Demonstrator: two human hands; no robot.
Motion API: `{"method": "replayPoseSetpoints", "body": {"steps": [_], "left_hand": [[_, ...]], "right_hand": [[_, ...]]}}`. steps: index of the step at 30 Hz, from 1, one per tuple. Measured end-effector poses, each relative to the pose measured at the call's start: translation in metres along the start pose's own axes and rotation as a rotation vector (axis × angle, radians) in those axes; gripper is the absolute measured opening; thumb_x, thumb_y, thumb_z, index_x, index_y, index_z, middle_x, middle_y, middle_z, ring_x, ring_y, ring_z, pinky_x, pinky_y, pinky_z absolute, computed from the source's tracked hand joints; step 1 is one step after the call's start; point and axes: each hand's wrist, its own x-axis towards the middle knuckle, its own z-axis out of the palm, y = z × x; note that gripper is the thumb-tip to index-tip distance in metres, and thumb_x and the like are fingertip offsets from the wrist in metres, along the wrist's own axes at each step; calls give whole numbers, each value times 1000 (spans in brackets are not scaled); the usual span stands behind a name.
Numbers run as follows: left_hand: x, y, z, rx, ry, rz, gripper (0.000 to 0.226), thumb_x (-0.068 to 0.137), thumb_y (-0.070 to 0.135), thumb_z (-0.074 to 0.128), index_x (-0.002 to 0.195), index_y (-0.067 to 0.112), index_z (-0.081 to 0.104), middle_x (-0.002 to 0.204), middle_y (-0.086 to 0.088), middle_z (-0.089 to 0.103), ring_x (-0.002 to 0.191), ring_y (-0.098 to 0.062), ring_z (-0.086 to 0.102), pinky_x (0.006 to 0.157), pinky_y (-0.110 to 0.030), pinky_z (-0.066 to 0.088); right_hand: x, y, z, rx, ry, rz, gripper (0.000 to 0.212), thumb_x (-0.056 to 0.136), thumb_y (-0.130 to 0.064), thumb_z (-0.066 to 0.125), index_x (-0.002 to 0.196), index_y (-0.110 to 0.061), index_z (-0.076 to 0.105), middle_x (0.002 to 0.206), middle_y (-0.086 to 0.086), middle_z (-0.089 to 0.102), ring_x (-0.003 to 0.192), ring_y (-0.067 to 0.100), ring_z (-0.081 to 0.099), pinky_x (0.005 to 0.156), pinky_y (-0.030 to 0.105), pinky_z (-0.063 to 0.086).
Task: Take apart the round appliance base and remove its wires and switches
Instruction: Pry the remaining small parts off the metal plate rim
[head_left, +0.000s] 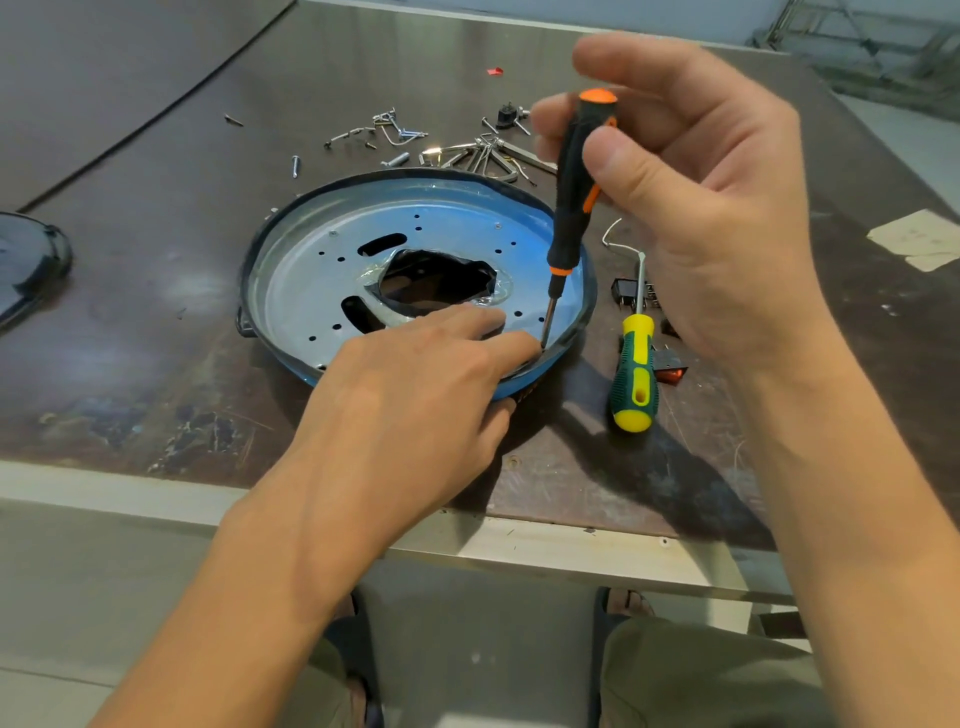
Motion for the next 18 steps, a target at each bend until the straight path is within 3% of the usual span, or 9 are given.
{"method": "replayPoseSetpoints", "body": {"steps": [1, 3, 4, 5, 7, 9, 13, 15, 18], "left_hand": [[1, 0, 0, -8, -1, 1, 39, 88, 45, 53, 127, 40, 53, 125, 15, 59, 105, -9, 62, 55, -19, 35], [1, 0, 0, -9, 12, 21, 40, 90, 45, 53, 129, 40, 52, 130, 14, 58, 113, -10, 60, 79, -28, 50], [1, 0, 0, -6, 18, 31, 40, 90, 45, 54, 130, 40, 52, 133, 14, 57, 116, -10, 58, 90, -31, 49], [1, 0, 1, -4, 25, 34, 40, 91, 45, 54, 131, 41, 52, 134, 14, 56, 118, -10, 58, 90, -30, 49], [2, 0, 0, -5, 27, 18, 39, 90, 46, 54, 129, 41, 53, 130, 15, 58, 113, -9, 60, 67, -20, 41], [1, 1, 0, -3, 10, 5, 38, 89, 46, 52, 127, 41, 55, 125, 16, 59, 106, -8, 62, 56, -19, 31], [1, 1, -3, 12, 11, -2, 38, 86, 44, 51, 123, 40, 59, 118, 15, 63, 100, -9, 64, 51, -18, 22], [1, 1, -3, 20, 6, -5, 37, 85, 44, 52, 121, 39, 60, 116, 15, 64, 101, -10, 64, 51, -20, 23], [1, 1, -3, 36, 4, -5, 37, 83, 43, 53, 119, 38, 62, 114, 14, 66, 100, -11, 65, 53, -20, 28]], "right_hand": [[0, 0, 1, 20, 1, 17, 32, 99, 8, 52, 130, 2, 52, 115, 22, 67, 111, 30, 67, 94, 39, 54], [0, -1, 3, 34, 15, 34, 24, 99, 2, 55, 124, -1, 56, 109, 17, 67, 107, 26, 66, 89, 38, 54], [0, -3, 5, 25, 26, 33, 20, 99, -3, 59, 119, -3, 58, 104, 11, 66, 101, 19, 65, 83, 35, 54], [0, -4, 6, 16, 33, 30, 17, 97, -7, 64, 114, -5, 60, 98, 4, 65, 94, 12, 63, 78, 33, 53], [0, -6, 5, 26, 37, 21, 15, 93, -7, 70, 106, -9, 62, 90, -2, 62, 84, 7, 59, 76, 32, 51], [0, -6, 1, 48, 33, 16, 18, 93, -1, 68, 108, -8, 63, 92, 3, 63, 86, 11, 61, 81, 35, 53], [0, -4, -4, 83, 15, 44, 28, 100, 5, 52, 128, 1, 55, 109, 19, 66, 101, 32, 66, 91, 43, 55], [-1, -4, -3, 88, 29, 66, 25, 102, 3, 49, 125, 0, 57, 106, 17, 67, 102, 29, 66, 89, 40, 55], [0, -4, 3, 21, 52, 42, 14, 100, -5, 60, 114, -6, 62, 92, 3, 63, 88, 10, 62, 80, 31, 52]]}}
